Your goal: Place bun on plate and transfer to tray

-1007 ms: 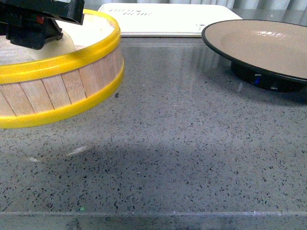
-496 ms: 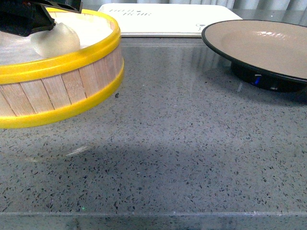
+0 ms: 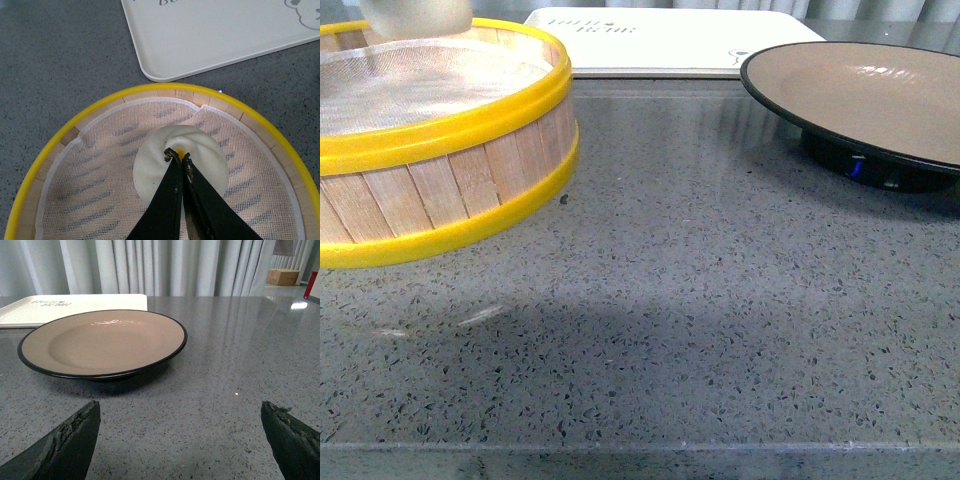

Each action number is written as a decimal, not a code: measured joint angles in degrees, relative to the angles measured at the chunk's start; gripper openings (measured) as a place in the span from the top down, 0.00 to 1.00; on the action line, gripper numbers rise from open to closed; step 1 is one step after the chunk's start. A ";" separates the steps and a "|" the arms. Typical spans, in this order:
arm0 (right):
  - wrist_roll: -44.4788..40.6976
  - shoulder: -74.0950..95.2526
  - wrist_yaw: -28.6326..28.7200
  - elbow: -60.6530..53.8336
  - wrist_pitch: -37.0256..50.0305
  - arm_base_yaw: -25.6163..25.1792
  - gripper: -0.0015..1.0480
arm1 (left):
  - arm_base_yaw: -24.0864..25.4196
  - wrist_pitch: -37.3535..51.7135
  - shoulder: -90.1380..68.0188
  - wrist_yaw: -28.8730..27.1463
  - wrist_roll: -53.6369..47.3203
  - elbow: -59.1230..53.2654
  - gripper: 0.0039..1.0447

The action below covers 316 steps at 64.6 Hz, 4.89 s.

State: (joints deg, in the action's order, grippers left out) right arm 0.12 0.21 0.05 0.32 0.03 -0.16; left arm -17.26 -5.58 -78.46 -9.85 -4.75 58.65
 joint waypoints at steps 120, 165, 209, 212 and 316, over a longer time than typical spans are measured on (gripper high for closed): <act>0.02 0.00 -0.02 0.00 0.00 0.00 0.09 | -32.35 3.21 -37.11 -3.15 3.56 37.27 0.97; 0.00 0.00 -0.02 0.00 0.00 0.00 0.09 | -25.22 10.73 -23.74 -3.52 5.57 29.44 0.29; 0.00 0.00 -0.02 0.00 0.00 0.00 0.09 | 13.70 14.60 23.89 7.72 4.07 -13.25 0.22; 0.00 0.00 -0.02 0.00 0.00 0.00 0.09 | 15.96 17.59 27.47 8.98 4.26 -18.23 0.30; 0.00 0.00 0.00 0.00 0.00 0.00 0.09 | 17.16 17.29 66.99 9.84 4.87 -57.16 0.96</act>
State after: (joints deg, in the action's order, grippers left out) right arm 0.12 0.21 0.05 0.32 0.03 -0.16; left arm -0.10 11.70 -11.46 -0.01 0.12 1.50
